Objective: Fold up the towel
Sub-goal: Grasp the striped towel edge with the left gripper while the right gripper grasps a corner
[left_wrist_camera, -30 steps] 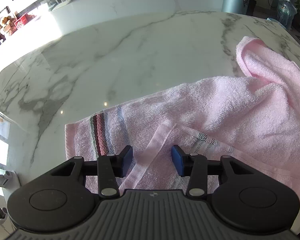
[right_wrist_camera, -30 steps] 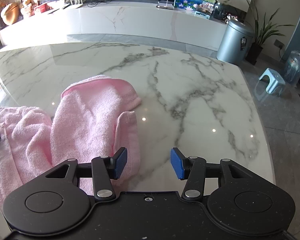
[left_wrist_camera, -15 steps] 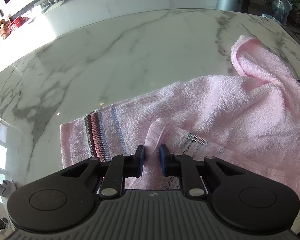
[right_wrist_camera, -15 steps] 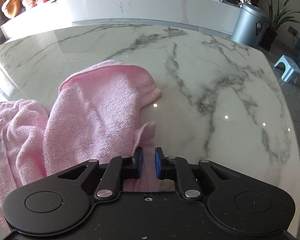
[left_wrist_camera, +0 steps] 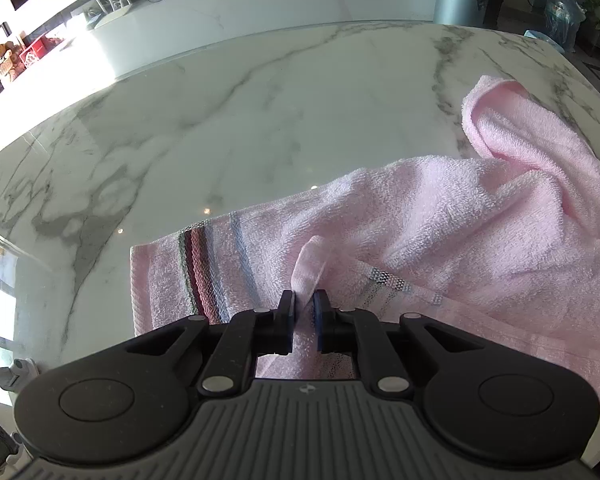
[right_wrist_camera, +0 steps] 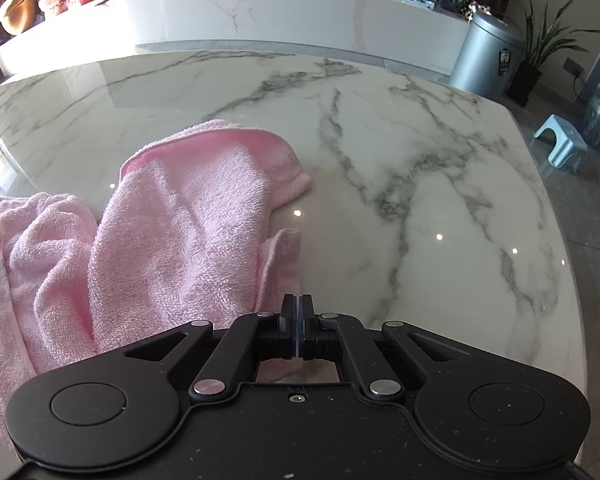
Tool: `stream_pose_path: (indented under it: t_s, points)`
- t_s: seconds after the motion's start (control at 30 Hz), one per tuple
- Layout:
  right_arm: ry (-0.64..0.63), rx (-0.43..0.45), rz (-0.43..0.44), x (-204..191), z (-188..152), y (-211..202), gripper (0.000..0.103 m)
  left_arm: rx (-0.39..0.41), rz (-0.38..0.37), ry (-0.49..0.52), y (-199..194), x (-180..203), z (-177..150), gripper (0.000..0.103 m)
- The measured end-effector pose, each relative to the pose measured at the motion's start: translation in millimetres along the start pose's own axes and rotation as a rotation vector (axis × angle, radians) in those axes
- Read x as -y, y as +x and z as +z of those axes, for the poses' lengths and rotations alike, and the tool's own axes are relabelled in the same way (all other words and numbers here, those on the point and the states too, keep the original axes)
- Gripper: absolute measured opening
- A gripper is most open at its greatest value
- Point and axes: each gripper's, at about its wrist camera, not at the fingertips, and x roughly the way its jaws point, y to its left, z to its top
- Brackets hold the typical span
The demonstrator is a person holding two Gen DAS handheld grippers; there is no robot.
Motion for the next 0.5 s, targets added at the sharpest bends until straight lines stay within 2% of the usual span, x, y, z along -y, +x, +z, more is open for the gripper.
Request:
stream_pose_path:
  t_s: [0.23, 0.5]
  points:
    - [0.012, 0.021, -0.035, 7.0, -8.1, -22.3, 0.000, 0.026, 0.019, -0.004, -19.0, -6.8, -0.9, 0.008]
    - [0.058, 0.062, -0.112, 34.2, -23.3, -64.3, 0.000, 0.074, 0.060, -0.017, -47.3, -21.9, -0.4, 0.008]
